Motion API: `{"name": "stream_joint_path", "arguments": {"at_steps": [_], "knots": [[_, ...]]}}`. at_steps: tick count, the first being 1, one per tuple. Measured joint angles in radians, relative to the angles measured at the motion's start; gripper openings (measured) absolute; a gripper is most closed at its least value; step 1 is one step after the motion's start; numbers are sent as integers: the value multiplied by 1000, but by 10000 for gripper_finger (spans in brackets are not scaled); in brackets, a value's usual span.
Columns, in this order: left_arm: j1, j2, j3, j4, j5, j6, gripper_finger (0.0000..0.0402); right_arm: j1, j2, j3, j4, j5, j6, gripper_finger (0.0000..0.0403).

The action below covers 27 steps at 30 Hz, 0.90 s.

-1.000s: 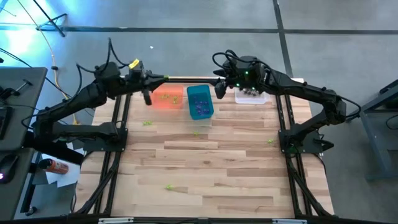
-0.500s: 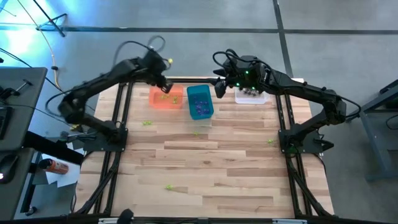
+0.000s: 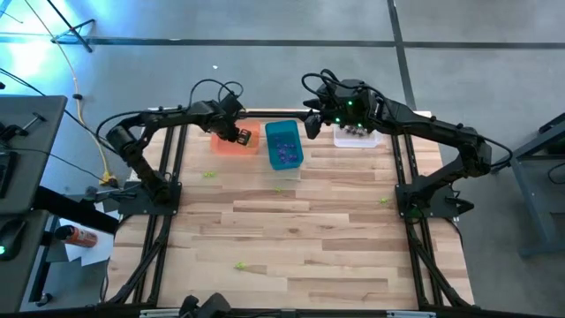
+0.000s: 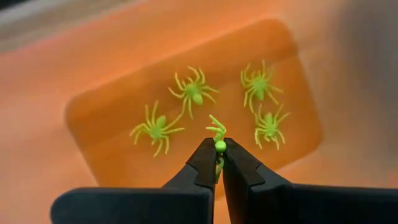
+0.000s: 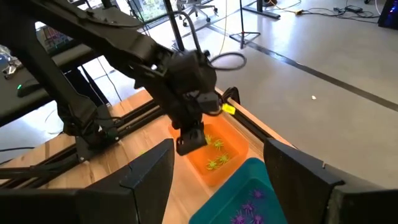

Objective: Sort Halloween decoration
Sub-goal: Put the green spider toy into the orange bin

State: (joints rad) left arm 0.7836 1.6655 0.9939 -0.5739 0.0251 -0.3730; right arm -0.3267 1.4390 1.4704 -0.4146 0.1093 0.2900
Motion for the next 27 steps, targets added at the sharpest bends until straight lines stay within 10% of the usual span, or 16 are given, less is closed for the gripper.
{"name": "stream_joint_path", "arguments": {"at_steps": [13,27], "knots": [[-14,88,0,13,-12,-45,11,0,0,0,-9,0,-2,244],[-26,81,97,-66,-31,-20,131,-1,0,0,-31,1,-28,244]]}}
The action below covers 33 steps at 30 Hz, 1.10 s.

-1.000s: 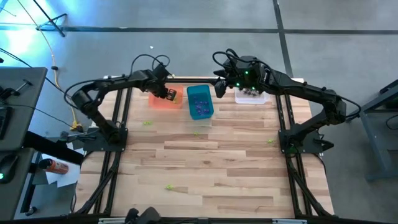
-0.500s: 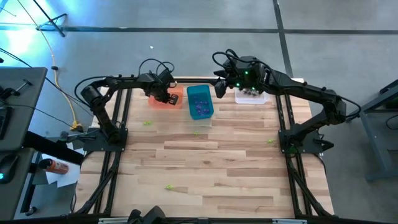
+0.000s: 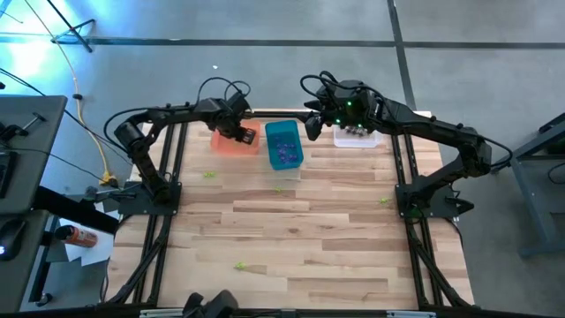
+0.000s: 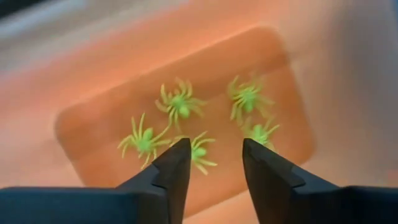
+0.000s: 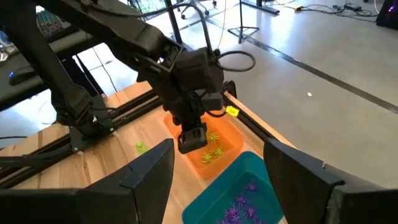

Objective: Sort Halloween decoration
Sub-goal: Put the green spider toy into the orange bin

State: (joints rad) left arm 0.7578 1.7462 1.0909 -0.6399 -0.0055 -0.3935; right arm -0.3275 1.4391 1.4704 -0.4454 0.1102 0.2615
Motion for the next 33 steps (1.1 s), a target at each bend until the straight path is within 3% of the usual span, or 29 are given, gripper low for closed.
{"name": "stream_joint_path", "arguments": {"at_steps": [10,15,21,28,33], "knots": [[0,-20,163,-208,1,164,169,0,0,0,0,0,0,244],[-40,-171,157,-199,24,228,170,0,0,0,0,0,0,244],[-135,-482,18,78,51,216,170,0,0,0,0,-2,0,244],[-229,-792,-208,488,361,178,170,0,0,0,-1,-134,-55,244],[-261,-911,-280,592,343,135,170,1,0,0,-2,-226,-61,244]]}}
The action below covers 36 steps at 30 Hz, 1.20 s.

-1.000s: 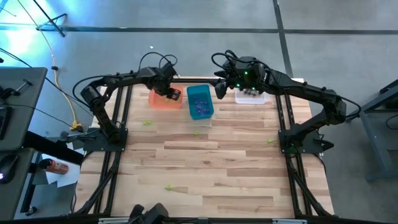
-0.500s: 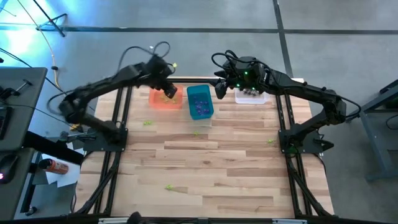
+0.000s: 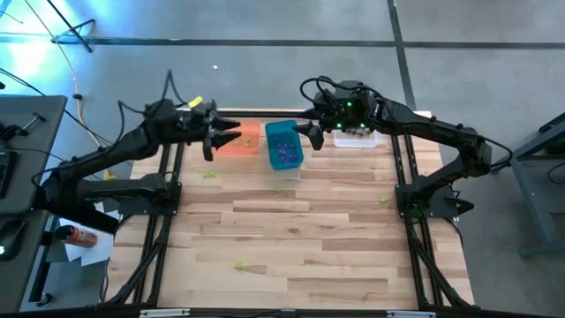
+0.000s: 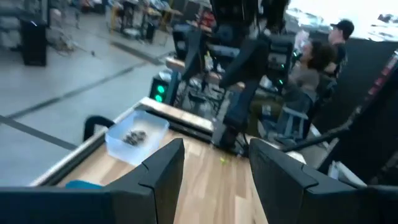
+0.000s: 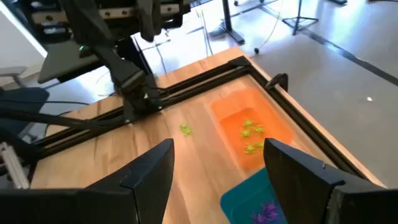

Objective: Sort Halloween decoration
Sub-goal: Put the green spider toy into the orange bin

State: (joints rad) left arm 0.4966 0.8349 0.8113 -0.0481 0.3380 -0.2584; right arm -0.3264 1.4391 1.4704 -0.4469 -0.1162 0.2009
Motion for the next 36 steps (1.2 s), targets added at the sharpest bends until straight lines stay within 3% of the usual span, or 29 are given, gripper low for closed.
{"name": "stream_joint_path", "arguments": {"at_steps": [8,11,14,17,21,24,28,36], "knots": [[-1,-42,-7,2,-62,-2,170,2,0,1,-48,-30,58,244],[-1,-42,-7,-5,-63,-17,170,12,-1,2,-277,-67,78,244],[-1,-36,-7,-6,-64,-19,170,44,7,-21,-552,-10,110,244],[1,-31,-7,-5,-68,-11,170,74,10,-136,-723,7,220,244],[1,-24,-7,-8,-86,-1,170,104,11,-373,-837,-65,318,244],[1,-25,-7,-6,-86,-1,170,111,11,-555,-849,-138,364,244],[1,-25,-7,-6,-87,0,170,108,12,-745,-784,-138,451,244],[1,-25,-7,-6,-88,0,170,104,18,-912,-578,-118,612,243]]}}
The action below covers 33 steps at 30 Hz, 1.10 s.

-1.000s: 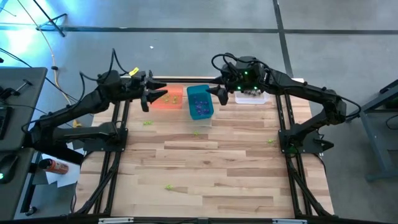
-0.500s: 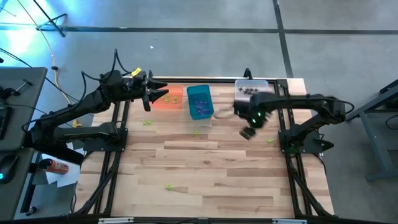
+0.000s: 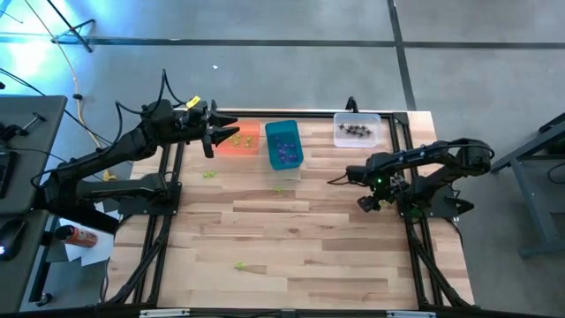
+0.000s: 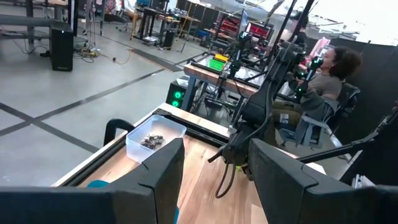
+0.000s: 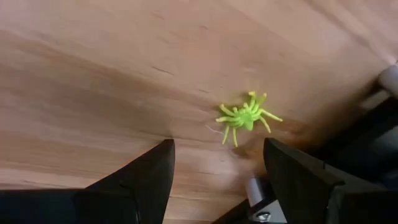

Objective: Sort Halloween decoration
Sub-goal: Put the green spider toy into the orange bin

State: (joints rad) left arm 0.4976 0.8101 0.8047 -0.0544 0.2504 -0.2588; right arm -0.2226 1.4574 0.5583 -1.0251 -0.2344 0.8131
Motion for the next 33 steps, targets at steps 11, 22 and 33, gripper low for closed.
{"name": "stream_joint_path", "arguments": {"at_steps": [11,22,33], "knots": [[0,0,0,0,0,-1,170,0,3,75,12,128,-26,243],[0,0,0,0,0,-1,170,-12,2,27,-24,52,-91,243],[0,0,0,-1,0,0,170,-26,2,20,18,56,-170,228]]}}
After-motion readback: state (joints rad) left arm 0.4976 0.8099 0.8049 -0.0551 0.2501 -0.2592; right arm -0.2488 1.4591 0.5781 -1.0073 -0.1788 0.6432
